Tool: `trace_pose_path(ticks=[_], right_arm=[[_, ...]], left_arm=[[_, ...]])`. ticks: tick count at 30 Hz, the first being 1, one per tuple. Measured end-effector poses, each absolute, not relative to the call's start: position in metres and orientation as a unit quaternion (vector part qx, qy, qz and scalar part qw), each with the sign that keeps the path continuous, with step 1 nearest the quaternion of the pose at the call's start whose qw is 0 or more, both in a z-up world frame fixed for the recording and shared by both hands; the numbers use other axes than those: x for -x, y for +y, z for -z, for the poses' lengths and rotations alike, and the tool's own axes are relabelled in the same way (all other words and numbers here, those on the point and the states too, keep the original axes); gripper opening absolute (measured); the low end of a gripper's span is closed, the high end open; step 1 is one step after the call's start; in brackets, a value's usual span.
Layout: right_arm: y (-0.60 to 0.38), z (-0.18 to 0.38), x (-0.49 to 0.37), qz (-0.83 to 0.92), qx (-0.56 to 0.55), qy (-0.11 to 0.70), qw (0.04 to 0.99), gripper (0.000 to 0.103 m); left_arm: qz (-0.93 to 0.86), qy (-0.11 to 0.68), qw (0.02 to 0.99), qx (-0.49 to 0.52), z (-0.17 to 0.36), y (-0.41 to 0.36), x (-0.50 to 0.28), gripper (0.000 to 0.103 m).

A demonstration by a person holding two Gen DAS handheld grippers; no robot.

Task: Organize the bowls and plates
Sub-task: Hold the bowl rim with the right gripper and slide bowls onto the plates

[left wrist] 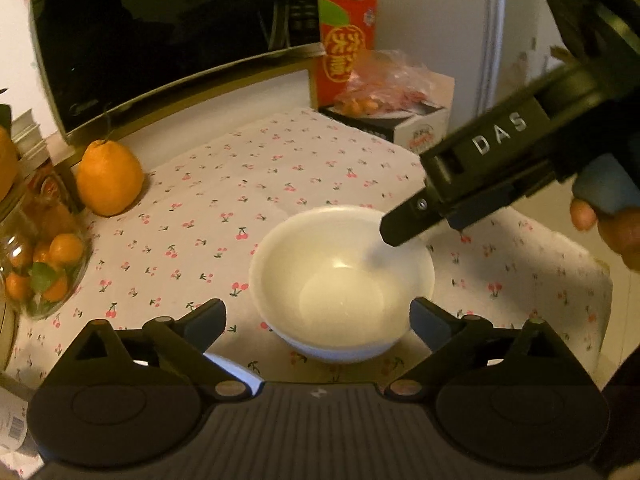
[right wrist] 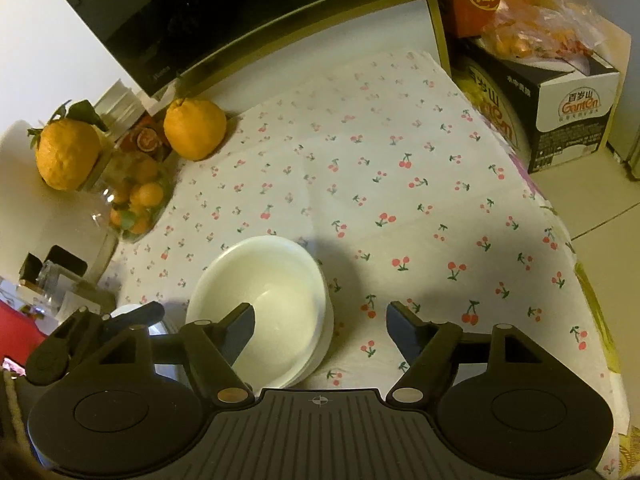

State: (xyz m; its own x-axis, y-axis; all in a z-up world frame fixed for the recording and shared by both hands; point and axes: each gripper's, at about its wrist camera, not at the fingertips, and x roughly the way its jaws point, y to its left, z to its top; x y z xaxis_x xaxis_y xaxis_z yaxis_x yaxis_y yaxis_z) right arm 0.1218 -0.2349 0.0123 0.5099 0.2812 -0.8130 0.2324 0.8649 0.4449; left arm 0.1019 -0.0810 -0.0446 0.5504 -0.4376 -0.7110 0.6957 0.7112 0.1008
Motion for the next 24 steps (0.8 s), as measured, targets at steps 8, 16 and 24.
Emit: trace_pose_path(ticks=[8,16,24], right_arm=[[-0.232,0.003,-0.126,-0.014,-0.275,0.513,0.813,0.074],[-0.23,0.012,-0.133,-0.012,-0.288,0.523,0.802,0.074],[-0.226,0.015,-0.141,-0.014,-0.296,0.526,0.797,0.073]], left_arm=[[0.36,0.346,0.846,-0.186,0.046,-0.079,-0.106,0.101],[0.382,0.358,0.826,-0.21,0.054,-0.087,-0.103,0.101],[0.363,0.357,0.821,-0.259,0.067,-0.102,-0.102,0.101]])
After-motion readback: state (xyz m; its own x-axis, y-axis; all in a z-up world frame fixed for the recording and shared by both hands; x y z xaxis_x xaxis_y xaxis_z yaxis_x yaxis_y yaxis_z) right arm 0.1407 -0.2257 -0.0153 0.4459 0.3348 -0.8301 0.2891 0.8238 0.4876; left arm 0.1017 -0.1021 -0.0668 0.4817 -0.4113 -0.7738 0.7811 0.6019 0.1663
